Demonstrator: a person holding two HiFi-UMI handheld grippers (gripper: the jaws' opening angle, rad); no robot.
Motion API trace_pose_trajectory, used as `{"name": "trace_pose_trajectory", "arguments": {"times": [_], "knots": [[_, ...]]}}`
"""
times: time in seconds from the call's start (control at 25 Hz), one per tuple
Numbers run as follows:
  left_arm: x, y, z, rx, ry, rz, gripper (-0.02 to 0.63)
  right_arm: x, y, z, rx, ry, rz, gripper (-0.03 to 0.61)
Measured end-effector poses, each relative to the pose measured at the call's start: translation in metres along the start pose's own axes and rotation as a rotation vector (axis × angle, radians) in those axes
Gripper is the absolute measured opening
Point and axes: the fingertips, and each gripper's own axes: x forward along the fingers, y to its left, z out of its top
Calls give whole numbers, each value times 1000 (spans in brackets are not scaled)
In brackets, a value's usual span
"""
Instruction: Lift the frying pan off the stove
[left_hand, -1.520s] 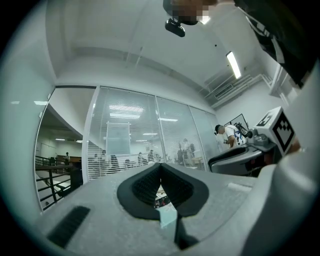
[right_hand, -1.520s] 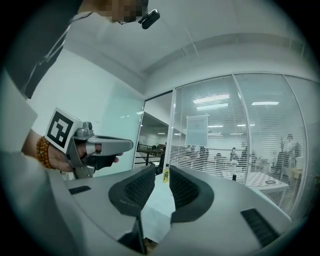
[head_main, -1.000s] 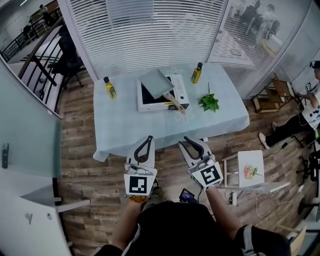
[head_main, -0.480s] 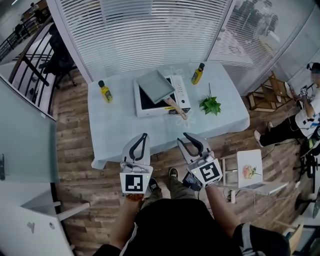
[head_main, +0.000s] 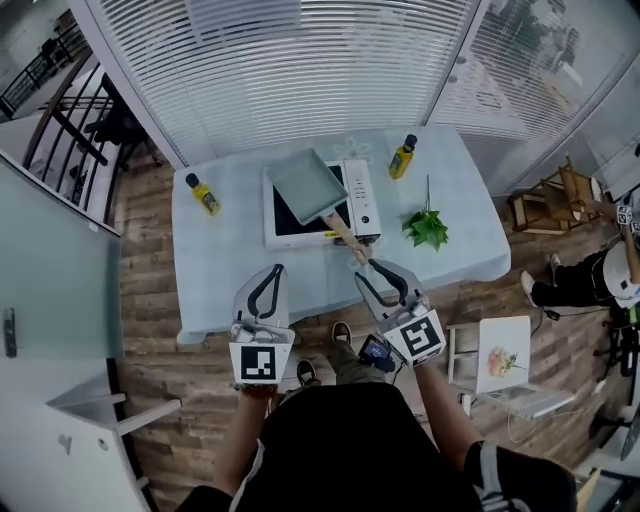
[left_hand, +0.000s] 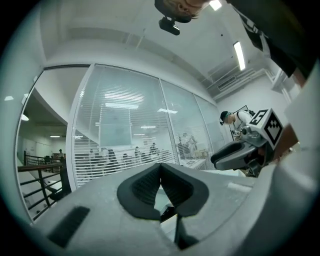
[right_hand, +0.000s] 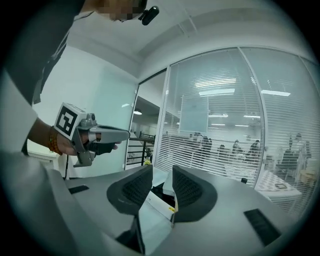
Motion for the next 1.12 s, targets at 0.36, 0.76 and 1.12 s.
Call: {"name": "trace_pose_trajectory", "arguments": {"times": [0.36, 0.76, 1.12], "knots": [[59, 0, -12, -2, 76, 94, 15, 30, -70, -33, 94, 24, 152, 109], [84, 4, -28, 9, 98, 56, 15, 62, -75, -76, 266, 148, 336, 152], [91, 15, -37, -4, 114, 42, 15, 80, -65, -96, 318, 246, 455, 184]]}}
